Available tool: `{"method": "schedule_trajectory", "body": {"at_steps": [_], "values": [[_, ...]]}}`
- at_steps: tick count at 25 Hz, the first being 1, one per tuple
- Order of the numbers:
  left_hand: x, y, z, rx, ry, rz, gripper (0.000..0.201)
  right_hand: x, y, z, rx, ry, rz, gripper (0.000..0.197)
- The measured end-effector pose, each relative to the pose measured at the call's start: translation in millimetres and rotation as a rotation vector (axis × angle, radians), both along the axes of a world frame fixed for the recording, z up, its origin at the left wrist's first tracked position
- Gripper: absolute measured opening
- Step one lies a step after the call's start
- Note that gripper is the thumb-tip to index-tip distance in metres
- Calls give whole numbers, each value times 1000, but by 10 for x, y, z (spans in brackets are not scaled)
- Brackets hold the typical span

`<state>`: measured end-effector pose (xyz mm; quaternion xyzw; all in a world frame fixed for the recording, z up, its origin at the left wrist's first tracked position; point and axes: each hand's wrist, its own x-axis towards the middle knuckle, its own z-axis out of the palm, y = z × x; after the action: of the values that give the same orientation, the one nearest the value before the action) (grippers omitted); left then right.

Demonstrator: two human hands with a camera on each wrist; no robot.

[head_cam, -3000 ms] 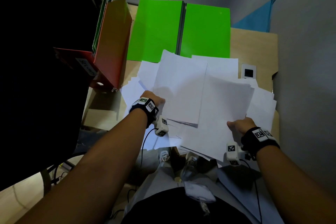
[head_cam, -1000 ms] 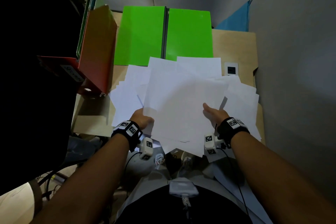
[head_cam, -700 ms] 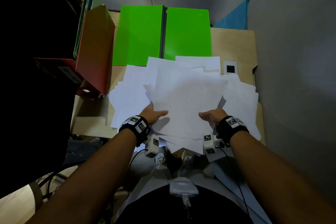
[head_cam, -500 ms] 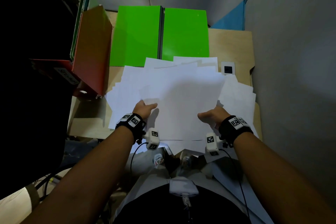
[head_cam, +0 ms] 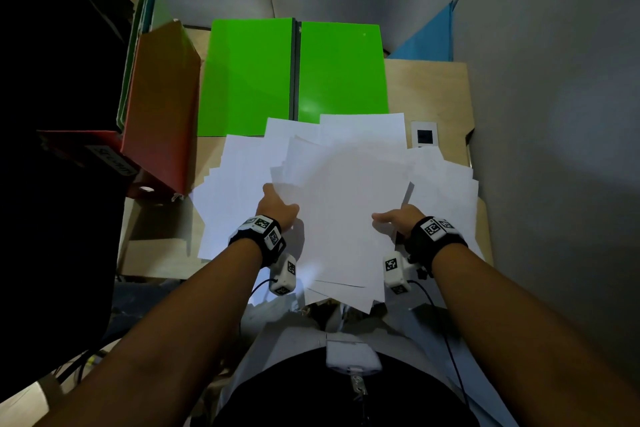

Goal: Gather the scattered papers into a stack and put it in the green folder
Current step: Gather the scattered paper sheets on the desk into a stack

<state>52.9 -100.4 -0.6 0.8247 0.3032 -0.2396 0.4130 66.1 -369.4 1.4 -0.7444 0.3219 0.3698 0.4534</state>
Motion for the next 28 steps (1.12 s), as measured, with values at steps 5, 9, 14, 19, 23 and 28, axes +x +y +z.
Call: {"method": "schedule_trajectory", "body": {"at_steps": [5,9,14,19,23,28], "values": [[157,-161,49,-94,-115,3,79,59,126,-52,6,-31,-82,78],[245,-301,30,-68,-76,-155,92,95,165,-137,9,-82,-125,67],[205,-407,41,-179,-81,-80,117,-19,202,-78,38,73,-140,35],[151,-305,40,-226,-131,-39,103,-42,179,-127,83,-15,-81,48],[195,-24,72,-325,-183,130,105,83,81,228,136,-214,-29,37],[241,-27,482,-531,-347,203,67,317,79,728,289,-554,18,48]]}}
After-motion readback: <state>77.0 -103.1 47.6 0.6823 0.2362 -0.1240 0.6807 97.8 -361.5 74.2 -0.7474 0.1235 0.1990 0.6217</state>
